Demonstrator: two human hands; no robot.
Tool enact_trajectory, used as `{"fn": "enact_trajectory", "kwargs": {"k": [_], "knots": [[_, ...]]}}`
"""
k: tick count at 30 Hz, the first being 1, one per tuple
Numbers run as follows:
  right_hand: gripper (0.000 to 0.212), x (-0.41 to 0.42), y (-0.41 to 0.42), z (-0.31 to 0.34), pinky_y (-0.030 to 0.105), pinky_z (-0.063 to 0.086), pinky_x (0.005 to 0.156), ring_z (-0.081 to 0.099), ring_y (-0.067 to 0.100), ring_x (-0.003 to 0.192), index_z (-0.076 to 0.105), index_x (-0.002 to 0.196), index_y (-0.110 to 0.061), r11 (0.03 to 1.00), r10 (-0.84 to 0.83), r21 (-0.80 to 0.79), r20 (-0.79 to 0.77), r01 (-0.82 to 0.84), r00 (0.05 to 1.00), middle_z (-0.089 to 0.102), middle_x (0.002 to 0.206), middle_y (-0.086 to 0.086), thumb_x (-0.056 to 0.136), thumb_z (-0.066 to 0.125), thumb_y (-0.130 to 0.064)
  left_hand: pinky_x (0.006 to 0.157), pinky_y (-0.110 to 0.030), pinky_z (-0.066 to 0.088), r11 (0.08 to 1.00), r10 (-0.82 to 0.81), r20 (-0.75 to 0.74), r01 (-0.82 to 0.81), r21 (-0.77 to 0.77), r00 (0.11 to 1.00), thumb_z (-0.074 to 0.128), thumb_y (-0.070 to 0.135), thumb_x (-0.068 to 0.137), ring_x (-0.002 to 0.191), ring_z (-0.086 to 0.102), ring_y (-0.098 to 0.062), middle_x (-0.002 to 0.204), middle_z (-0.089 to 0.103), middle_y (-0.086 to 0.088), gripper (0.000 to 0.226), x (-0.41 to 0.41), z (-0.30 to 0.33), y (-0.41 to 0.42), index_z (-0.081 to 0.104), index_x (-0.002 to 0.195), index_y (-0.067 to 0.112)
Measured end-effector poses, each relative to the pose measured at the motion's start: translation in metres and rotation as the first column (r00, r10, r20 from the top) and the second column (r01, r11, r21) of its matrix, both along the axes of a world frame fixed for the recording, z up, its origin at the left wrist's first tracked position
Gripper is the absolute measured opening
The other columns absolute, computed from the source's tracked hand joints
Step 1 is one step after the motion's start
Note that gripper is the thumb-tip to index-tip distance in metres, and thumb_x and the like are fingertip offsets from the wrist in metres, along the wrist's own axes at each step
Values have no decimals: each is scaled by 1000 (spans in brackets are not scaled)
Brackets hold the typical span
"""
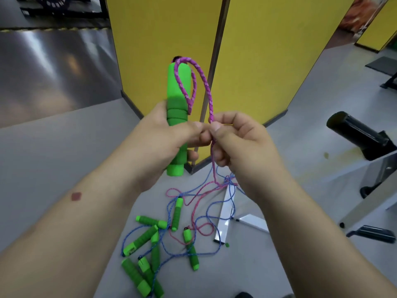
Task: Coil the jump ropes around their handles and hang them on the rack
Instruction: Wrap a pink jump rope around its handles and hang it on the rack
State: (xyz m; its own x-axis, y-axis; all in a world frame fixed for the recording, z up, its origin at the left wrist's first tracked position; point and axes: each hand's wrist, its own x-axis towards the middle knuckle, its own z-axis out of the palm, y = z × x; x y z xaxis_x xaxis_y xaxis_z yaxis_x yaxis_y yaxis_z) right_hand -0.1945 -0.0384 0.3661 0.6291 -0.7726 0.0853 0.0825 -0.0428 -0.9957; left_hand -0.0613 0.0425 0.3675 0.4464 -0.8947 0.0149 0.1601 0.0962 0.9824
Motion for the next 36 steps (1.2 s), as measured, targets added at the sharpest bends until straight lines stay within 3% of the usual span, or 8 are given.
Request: {"fn": "enact_trajectory", "kwargs": {"k": [9,14,16,19,23,27,32,36], "knots": [[5,2,4,-5,24,45,44,55,17,46,68,91,-6,997,-68,-41,74,72,995,70,71,8,95,65,-6,59,-32,53,985,-166,171,171,-17,971,69,4,83,71,62,-27,81,68,-23,40,-7,-13,5,63,122,7],[29,-4,-1,-20,23,37,49,45,11,55,72,97,-19,973,231,85,-305,-216,924,74,87,3,102,50,-37,50,-23,53,991,127,-212,-134,-15,969,67,-4,91,62,65,-20,69,67,-6,29,7,-6,6,55,114,9],[28,-9,1,-21,24,35,51,42,12,57,72,100,-15,935,349,86,-378,-343,858,72,82,-1,105,48,-27,52,-24,54,958,286,-164,-286,27,944,68,-4,91,63,67,-19,73,67,-8,28,22,-9,7,54,110,11],[25,-5,4,-12,21,29,46,35,11,50,71,98,-13,963,258,-20,-230,-270,938,61,68,-4,105,47,-13,53,-27,54,929,345,54,-349,124,937,69,1,92,59,69,-18,83,66,-12,24,28,-16,11,55,106,16],[20,5,4,-1,20,23,41,32,12,44,69,100,-8,993,105,58,19,-106,994,62,68,2,104,49,-9,46,-22,48,978,-1,-37,9,208,999,68,2,91,84,76,-26,95,68,-7,33,3,-10,14,61,119,19],[18,5,-1,-1,20,33,40,41,11,43,73,89,-15,999,18,36,18,-18,1000,64,74,9,100,59,-13,48,-25,47,982,-78,48,68,176,996,77,9,80,72,57,-16,86,58,-5,27,-6,-10,16,70,96,30],[16,2,-3,0,19,36,39,42,11,42,72,90,-11,985,20,168,153,-46,988,61,77,16,98,59,-12,49,-21,48,978,-150,19,146,150,988,68,20,96,85,64,-14,97,71,-7,14,-13,-13,15,67,110,18],[9,1,-8,-2,19,33,38,44,10,46,72,93,-14,993,-30,114,127,15,991,65,77,10,95,64,-13,47,-23,46,972,-136,69,120,200,988,71,17,94,64,63,-10,83,70,-8,13,-12,-17,12,69,104,11]]}}
